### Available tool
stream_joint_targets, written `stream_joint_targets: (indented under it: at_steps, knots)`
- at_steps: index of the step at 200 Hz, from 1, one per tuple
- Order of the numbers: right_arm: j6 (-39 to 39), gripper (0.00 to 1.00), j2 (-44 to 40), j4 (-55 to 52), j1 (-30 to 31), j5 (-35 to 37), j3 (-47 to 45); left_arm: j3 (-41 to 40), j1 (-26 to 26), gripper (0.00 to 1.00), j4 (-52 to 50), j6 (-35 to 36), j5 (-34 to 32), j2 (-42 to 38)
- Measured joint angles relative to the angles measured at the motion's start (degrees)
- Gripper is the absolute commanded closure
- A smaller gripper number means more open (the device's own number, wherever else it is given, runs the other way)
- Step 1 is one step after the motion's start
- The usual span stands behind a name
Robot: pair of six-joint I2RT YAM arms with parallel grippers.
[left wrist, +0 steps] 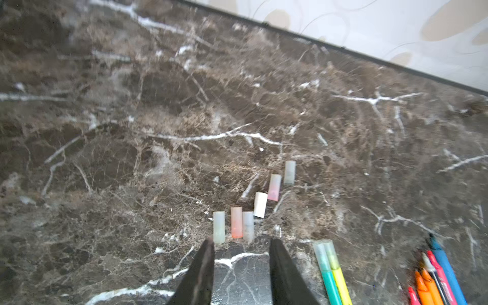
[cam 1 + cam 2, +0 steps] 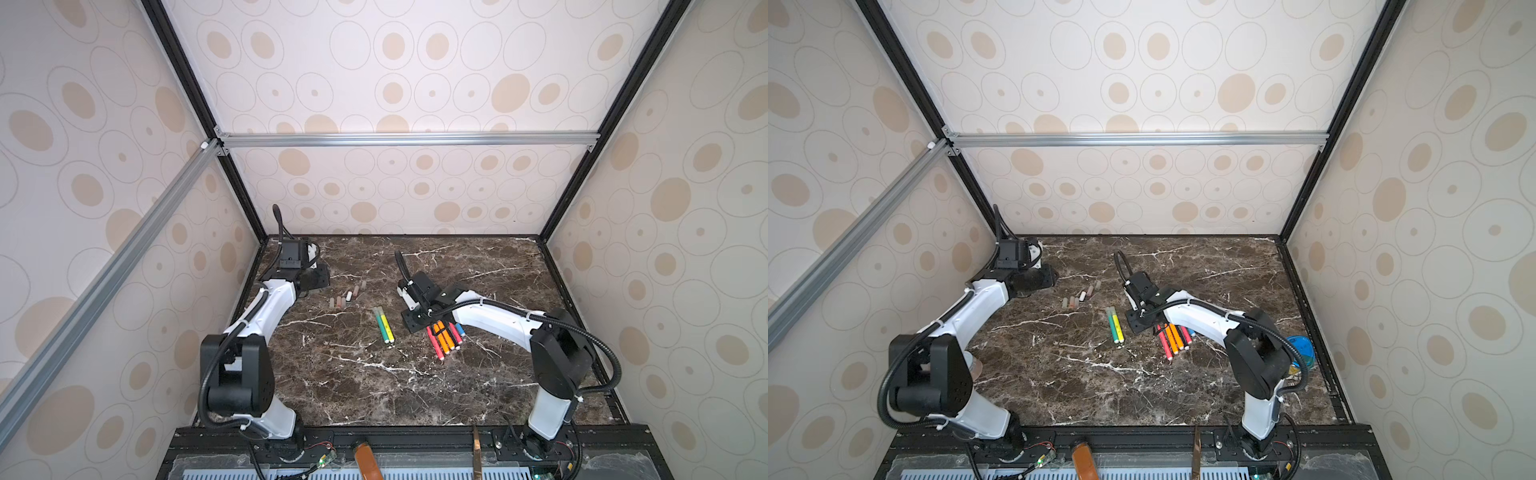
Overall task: Remove pen caps from pens
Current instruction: Pick up the pen from the center of the table.
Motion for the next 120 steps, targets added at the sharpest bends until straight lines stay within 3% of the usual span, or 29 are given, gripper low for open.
stream_joint_targets:
  at_steps: [29, 60, 120]
  knots:
    - [1.1, 0.55, 5.0, -0.5, 1.4, -1.1, 3.4, -7.6, 0.0, 0.31, 6.5, -2.3, 4.1, -11.0]
    - [2.4, 0.55, 9.8, -1.4, 2.1, -1.3, 7.8, -13.5, 0.0, 0.01, 12.4, -5.8, 7.2, -15.9]
    - [3.8, 0.56, 16.3, -3.4, 2.2, -1.1, 14.7, -19.6, 0.0, 0.00, 17.9, -9.5, 10.5, -16.1]
